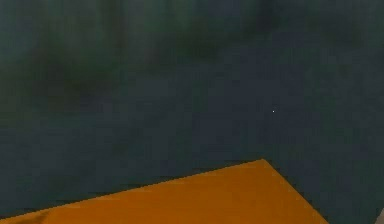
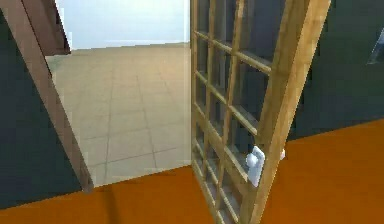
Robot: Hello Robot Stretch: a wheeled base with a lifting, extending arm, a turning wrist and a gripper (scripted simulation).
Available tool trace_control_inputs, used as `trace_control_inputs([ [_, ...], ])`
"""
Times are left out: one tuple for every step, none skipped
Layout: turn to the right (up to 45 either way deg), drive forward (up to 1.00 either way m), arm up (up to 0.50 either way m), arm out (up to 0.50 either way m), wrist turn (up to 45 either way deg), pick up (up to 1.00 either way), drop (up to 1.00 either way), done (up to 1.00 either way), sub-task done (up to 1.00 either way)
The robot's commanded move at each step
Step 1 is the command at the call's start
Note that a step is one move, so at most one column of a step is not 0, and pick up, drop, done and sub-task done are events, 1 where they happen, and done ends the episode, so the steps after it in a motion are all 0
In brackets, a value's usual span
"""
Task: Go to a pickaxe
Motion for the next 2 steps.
trace_control_inputs([
  [45.0,0.0,0.0,0.0,0.0,0.0,0.0,0.0,0.0],
  [21.0,0.0,0.0,0.0,0.0,0.0,0.0,0.0,0.0],
])
